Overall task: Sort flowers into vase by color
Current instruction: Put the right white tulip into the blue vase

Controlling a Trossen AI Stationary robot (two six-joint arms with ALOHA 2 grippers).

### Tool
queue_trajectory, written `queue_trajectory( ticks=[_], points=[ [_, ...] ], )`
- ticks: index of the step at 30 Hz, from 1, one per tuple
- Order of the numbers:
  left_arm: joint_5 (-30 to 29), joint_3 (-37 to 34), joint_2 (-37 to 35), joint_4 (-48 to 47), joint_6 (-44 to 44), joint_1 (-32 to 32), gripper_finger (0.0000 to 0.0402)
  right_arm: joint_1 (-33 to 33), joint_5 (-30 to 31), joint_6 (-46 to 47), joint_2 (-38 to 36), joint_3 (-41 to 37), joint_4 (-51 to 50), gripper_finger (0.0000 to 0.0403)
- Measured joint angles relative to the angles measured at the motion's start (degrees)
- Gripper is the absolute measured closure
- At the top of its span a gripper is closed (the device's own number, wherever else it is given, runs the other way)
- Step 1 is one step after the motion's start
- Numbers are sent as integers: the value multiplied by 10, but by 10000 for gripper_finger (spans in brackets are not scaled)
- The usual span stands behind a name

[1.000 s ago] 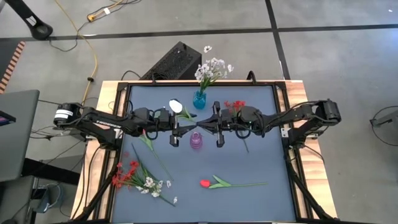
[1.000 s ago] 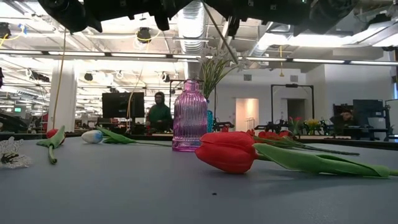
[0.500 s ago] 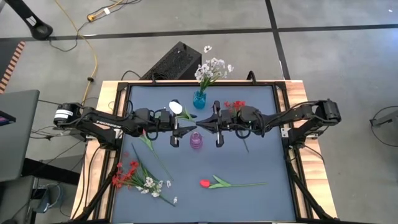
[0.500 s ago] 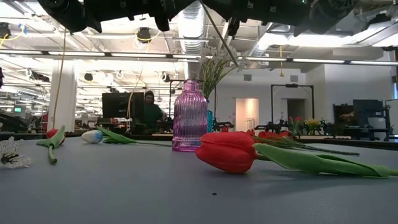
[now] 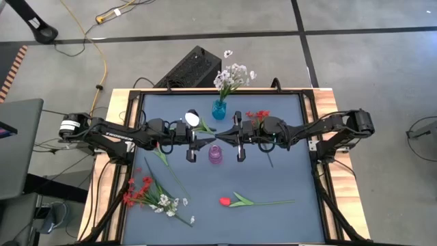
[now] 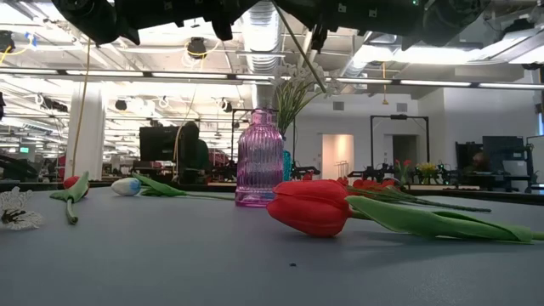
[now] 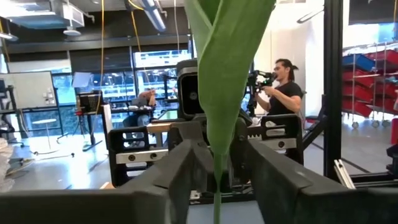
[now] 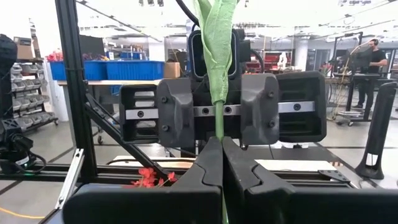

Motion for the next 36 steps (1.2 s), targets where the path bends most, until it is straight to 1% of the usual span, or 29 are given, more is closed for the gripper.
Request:
queue_trajectory(
  ticks=[6, 7, 10, 15, 20, 22, 24, 26, 29, 31, 33, 36],
  points=[
    [19, 0, 0, 0, 20, 0, 381, 0, -1, -1, 0, 0, -4, 382],
    [23, 0, 0, -1, 21, 0, 391, 0, -1, -2, 0, 0, -7, 381],
    [25, 0, 0, -4, 23, 0, 396, -1, -3, -2, 0, 0, -11, 368],
    [22, 0, 0, -4, 23, 0, 400, -5, -3, -2, 0, 0, -14, 332],
    [-9, 0, -6, -18, 48, 1, 401, -17, -2, -8, -2, 0, -25, 288],
    [-18, 0, -18, -30, 58, 4, 401, -22, 0, -16, -4, 0, -42, 265],
    [-33, 0, -37, -59, 66, 11, 401, -27, 0, -28, -15, 0, -82, 243],
    [-60, 0, -60, -97, 78, 21, 401, -34, 0, -39, -38, 0, -136, 224],
    [-98, 0, -90, -134, 105, 45, 401, -43, 0, -45, -82, 0, -226, 203],
    [-104, 0, -101, -142, 113, 72, 401, -46, 0, -45, -110, 0, -280, 194],
    [-91, 0, -105, -146, 114, 108, 401, -46, 0, -45, -137, -3, -320, 191],
    [-46, 0, -104, -146, 88, 172, 401, -45, 0, -45, -174, -25, -330, 192]
  ],
)
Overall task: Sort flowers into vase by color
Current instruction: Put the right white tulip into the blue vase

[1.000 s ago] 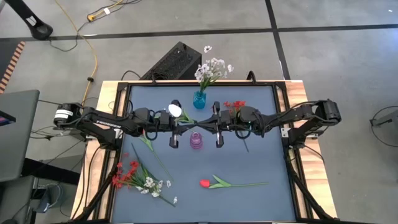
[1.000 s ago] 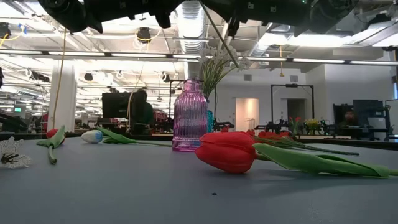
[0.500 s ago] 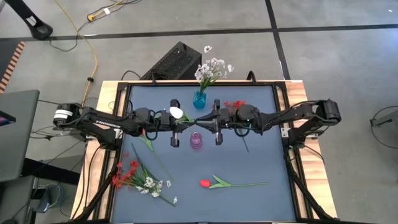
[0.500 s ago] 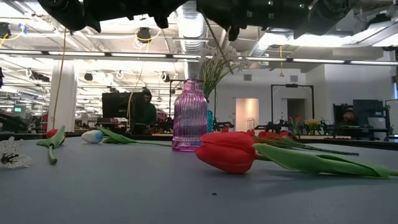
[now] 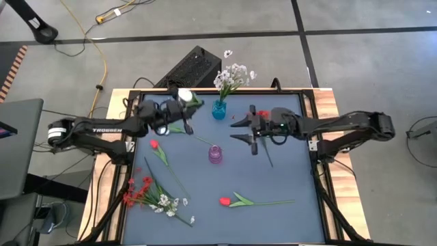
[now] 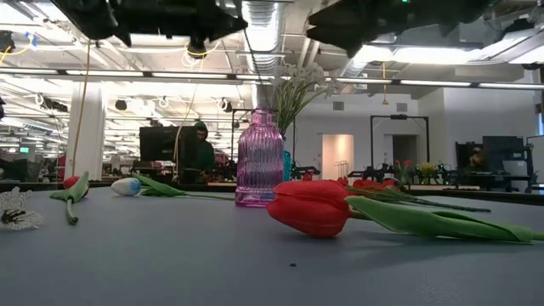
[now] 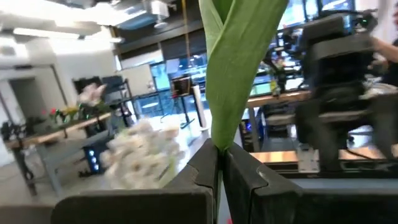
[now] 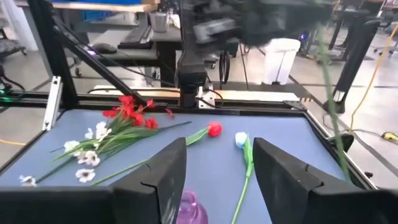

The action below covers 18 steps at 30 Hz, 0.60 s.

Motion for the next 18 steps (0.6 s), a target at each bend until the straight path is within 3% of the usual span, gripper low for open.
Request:
queue_trajectory(
  ticks=[7, 13, 18],
  points=[
    [120, 0, 10, 16, -113, 120, 401, 0, 11, 12, -63, -58, 16, 205],
    [122, 0, 11, 22, -122, 135, 401, 0, 17, 20, -75, -85, 32, 209],
    [131, 20, 60, 26, -125, 134, 401, -1, 17, 16, -71, -85, 44, 210]
  ],
)
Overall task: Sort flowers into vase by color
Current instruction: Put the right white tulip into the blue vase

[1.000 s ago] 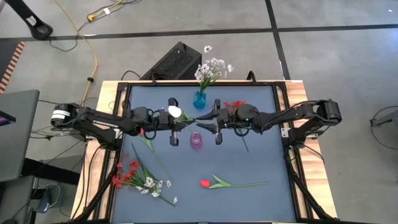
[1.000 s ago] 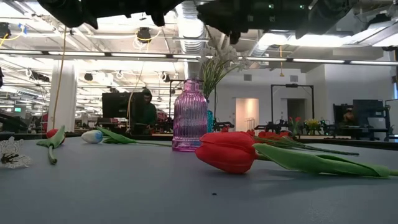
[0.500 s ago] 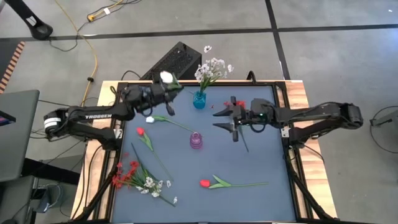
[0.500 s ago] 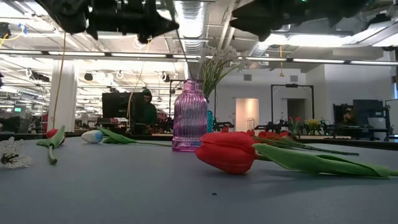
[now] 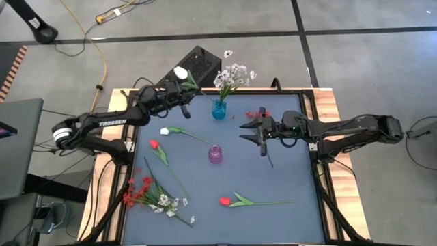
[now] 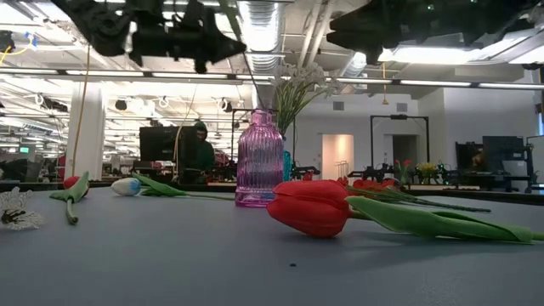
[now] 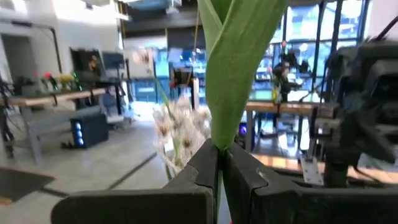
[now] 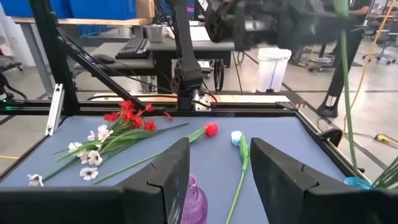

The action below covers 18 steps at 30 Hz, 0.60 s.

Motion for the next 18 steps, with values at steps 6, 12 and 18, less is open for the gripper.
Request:
queue_trajectory(
  ticks=[6, 12, 18],
  points=[
    [19, 38, 45, -5, -11, 0, 401, -1, 0, 4, 0, 0, 2, 210],
    [5, 46, 45, -34, -2, 3, 401, 7, -2, 3, 0, 0, -4, 210],
    [-5, 46, 45, -54, -3, 4, 401, 7, -2, 3, 0, 0, -4, 210]
  ],
)
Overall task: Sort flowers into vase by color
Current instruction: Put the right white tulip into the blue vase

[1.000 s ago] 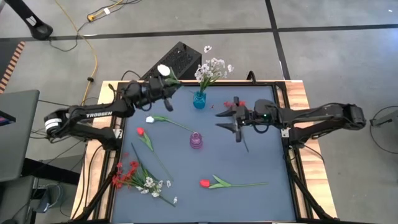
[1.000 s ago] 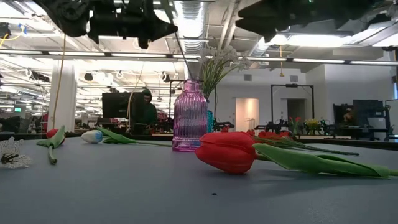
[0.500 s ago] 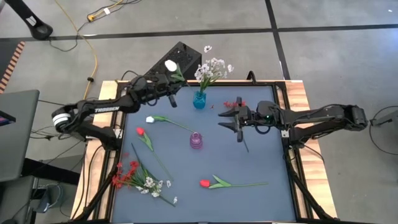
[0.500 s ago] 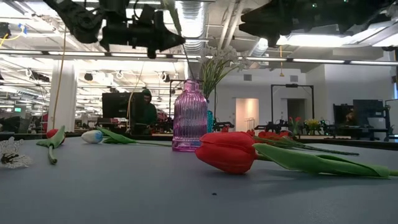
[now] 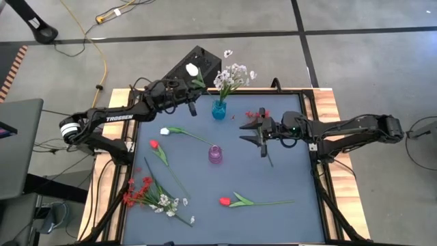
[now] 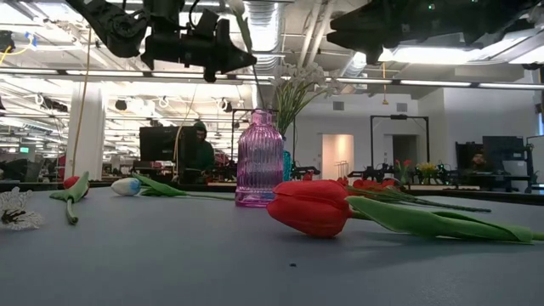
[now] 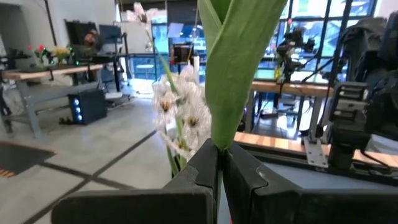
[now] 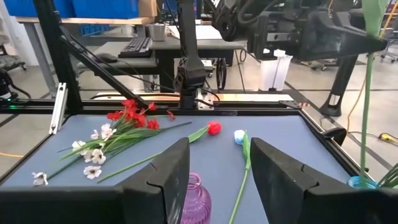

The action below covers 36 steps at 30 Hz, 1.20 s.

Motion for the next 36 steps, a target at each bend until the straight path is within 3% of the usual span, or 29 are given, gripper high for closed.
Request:
queue_trajectory(
  ticks=[7, 19, 36],
  points=[
    [-10, 1, 15, -5, -9, 5, 401, 0, 0, 0, 0, 0, 6, 210],
    [22, 67, 102, -53, -23, 11, 401, 23, 0, 16, 0, 0, 7, 210],
    [21, 67, 103, -118, -20, 12, 394, 25, 0, 16, 0, 0, 7, 210]
  ],
)
